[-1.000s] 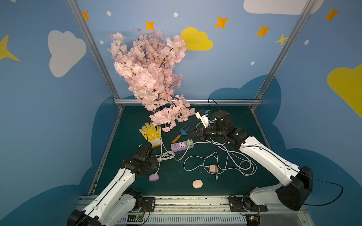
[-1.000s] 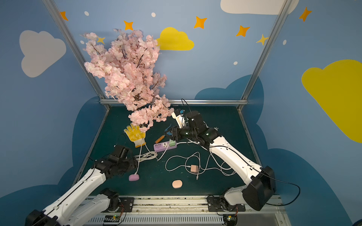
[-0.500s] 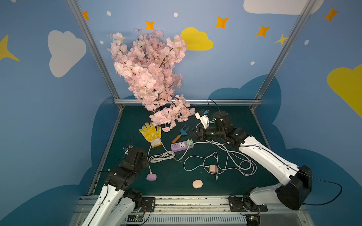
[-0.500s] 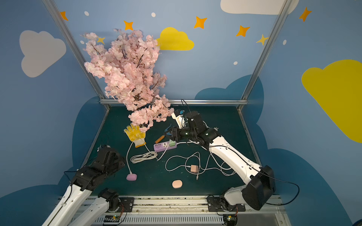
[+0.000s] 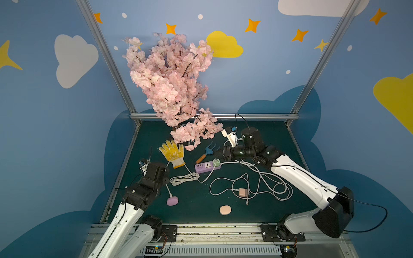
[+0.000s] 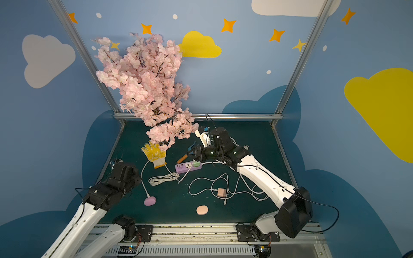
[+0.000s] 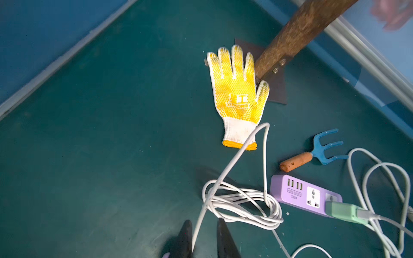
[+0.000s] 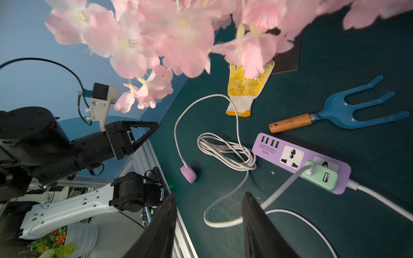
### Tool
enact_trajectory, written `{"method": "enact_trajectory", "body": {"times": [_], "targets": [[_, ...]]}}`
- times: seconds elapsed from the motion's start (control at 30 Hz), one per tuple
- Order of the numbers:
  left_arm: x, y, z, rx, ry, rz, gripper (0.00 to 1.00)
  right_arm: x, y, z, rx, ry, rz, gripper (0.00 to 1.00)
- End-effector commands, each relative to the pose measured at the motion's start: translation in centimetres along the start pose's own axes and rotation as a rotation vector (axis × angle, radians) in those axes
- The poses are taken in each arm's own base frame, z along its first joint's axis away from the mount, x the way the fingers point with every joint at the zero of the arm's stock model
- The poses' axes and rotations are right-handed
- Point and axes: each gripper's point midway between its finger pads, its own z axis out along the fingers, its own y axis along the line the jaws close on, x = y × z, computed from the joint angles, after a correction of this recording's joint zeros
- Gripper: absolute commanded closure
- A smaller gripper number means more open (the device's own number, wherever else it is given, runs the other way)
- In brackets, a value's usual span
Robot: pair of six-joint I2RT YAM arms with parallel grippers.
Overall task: Charge the bluetooth headset
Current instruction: Place the bluetooth headset at the center of the board, then pick up the plug from the center of the board.
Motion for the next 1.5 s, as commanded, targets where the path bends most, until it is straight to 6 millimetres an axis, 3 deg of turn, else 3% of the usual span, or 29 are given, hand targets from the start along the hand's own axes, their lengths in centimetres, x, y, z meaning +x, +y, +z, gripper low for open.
{"method": "enact_trajectory", "body": {"times": [0.0, 0.3, 0.53, 0.73, 0.93, 1.03, 1.17, 1.33, 1.47], "targets": [[0.0, -2.3, 1.7, 0.091, -0.009, -0.013, 0.84, 0.3, -0.2, 0.0, 0.005, 0.007, 0.006, 0.52], [0.7, -0.6, 4.5, -0.003, -0.028, -0.015, 0.88, 0.4, -0.3, 0.7, -0.008, 0.025, 0.026, 0.53], [1.9, 4.0, 5.9, -0.148, -0.011, -0.047, 0.88, 0.8, -0.5, 0.4, 0.008, 0.028, 0.027, 0.53], [1.8, 6.6, 5.3, -0.201, -0.019, -0.088, 0.88, 1.0, -0.6, 0.3, 0.012, 0.029, 0.028, 0.53], [1.0, 6.2, 4.9, -0.168, -0.039, -0.105, 0.88, 1.9, -0.7, -0.3, 0.029, 0.053, 0.039, 0.53], [-0.1, 4.8, 4.6, -0.105, -0.057, -0.107, 0.89, 3.7, -1.4, -1.3, 0.092, 0.094, 0.026, 0.53], [-1.4, 2.2, 3.7, -0.015, -0.050, -0.086, 0.87, 8.3, -3.7, -3.2, 0.268, 0.207, -0.013, 0.52], [-2.0, -1.4, 3.1, 0.082, -0.024, -0.015, 0.62, 16.0, -6.3, -5.1, 0.463, 0.405, 0.004, 0.52], [-1.7, -4.1, 2.6, 0.138, -0.017, 0.062, 0.55, 20.1, -7.8, -6.1, 0.549, 0.507, 0.093, 0.53]]}}
